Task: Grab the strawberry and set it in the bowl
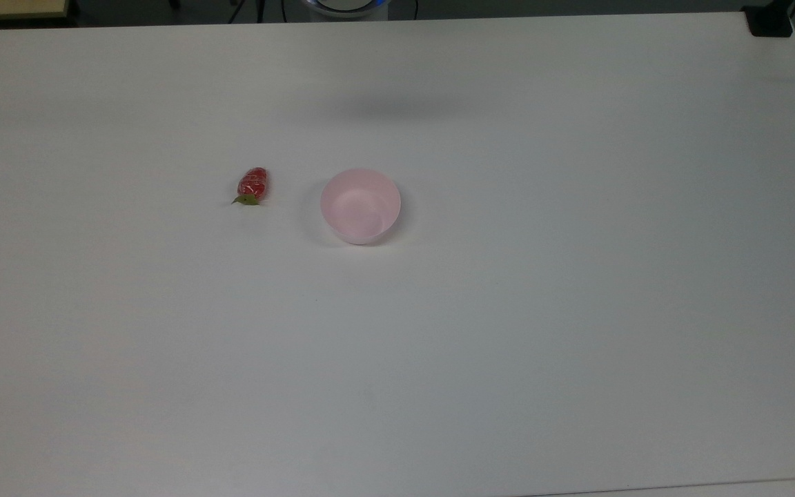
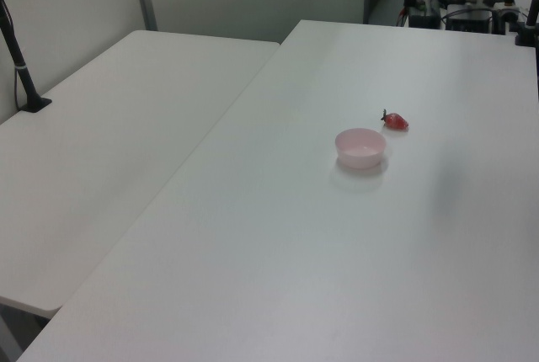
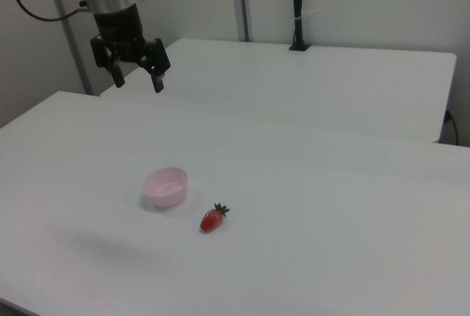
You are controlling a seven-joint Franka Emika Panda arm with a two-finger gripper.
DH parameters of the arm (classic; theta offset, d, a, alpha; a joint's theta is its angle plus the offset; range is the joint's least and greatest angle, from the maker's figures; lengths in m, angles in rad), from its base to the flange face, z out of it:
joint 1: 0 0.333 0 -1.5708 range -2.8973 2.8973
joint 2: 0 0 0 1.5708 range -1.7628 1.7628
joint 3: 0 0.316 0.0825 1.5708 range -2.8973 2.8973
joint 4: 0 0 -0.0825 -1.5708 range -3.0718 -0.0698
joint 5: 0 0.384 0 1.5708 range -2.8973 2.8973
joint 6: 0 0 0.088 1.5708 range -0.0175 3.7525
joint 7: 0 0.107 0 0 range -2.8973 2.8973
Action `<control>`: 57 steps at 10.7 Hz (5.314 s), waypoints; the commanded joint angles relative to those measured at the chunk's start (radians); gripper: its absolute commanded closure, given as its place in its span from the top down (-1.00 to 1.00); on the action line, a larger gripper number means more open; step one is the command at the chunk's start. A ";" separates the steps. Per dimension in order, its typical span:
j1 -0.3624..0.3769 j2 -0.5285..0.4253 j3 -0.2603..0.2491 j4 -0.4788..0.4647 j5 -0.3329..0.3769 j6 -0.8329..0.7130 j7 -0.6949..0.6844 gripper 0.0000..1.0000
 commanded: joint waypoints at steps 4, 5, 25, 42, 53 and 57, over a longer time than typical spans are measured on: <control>0.002 -0.025 -0.006 -0.028 0.029 0.013 0.003 1.00; 0.002 -0.025 -0.006 -0.028 0.029 0.013 0.003 1.00; -0.051 -0.007 -0.006 -0.049 -0.003 0.023 -0.123 1.00; -0.174 0.236 -0.008 -0.450 -0.005 0.619 0.196 0.96; -0.161 0.354 0.018 -0.428 -0.005 0.706 0.205 0.67; -0.161 0.351 0.029 -0.407 0.005 0.697 0.279 0.41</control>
